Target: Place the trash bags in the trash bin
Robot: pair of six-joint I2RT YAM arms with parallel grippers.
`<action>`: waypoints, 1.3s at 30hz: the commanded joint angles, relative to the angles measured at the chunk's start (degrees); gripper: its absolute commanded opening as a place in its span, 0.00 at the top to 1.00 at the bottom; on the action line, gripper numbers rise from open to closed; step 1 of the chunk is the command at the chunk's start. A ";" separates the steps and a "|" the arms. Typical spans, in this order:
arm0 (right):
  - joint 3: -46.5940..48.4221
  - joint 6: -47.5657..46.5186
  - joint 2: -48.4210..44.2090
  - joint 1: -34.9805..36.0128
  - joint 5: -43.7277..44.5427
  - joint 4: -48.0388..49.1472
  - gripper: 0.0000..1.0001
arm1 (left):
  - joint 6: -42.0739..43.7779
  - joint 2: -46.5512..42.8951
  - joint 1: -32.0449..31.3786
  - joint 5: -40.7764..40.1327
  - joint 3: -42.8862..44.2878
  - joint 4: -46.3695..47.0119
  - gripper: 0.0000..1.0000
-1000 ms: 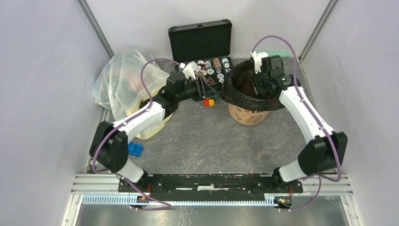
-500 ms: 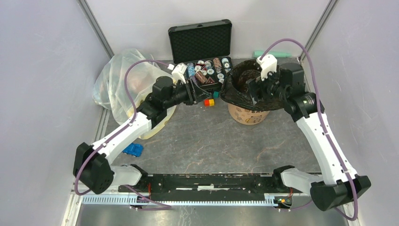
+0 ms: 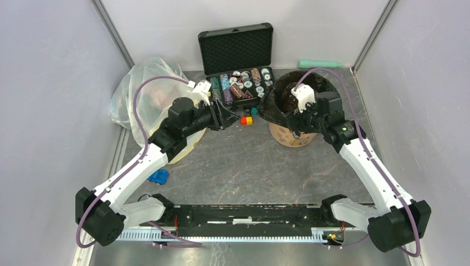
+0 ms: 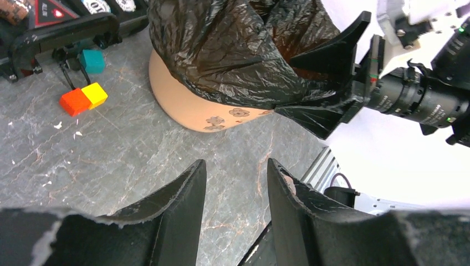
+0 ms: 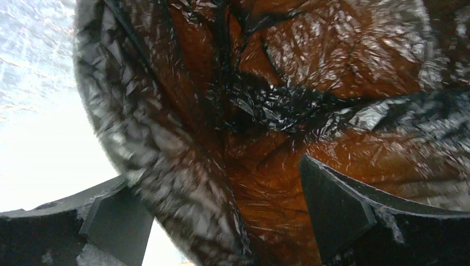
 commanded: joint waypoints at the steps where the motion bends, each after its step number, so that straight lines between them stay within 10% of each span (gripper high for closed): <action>1: -1.65 0.14 1.68 0.10 3.17 4.80 0.02 | 2.43 -2.73 -0.03 -0.42 -1.37 -1.47 0.48; 23: 16.19 1.32 1.43 0.17 2.62 2.29 0.02 | 7.62 -16.04 0.91 -16.81 0.26 -16.35 0.26; 39: -27.39 21.86 -41.77 0.09 31.91 25.22 0.02 | 6.91 -28.80 0.91 -24.24 -9.68 -23.79 0.00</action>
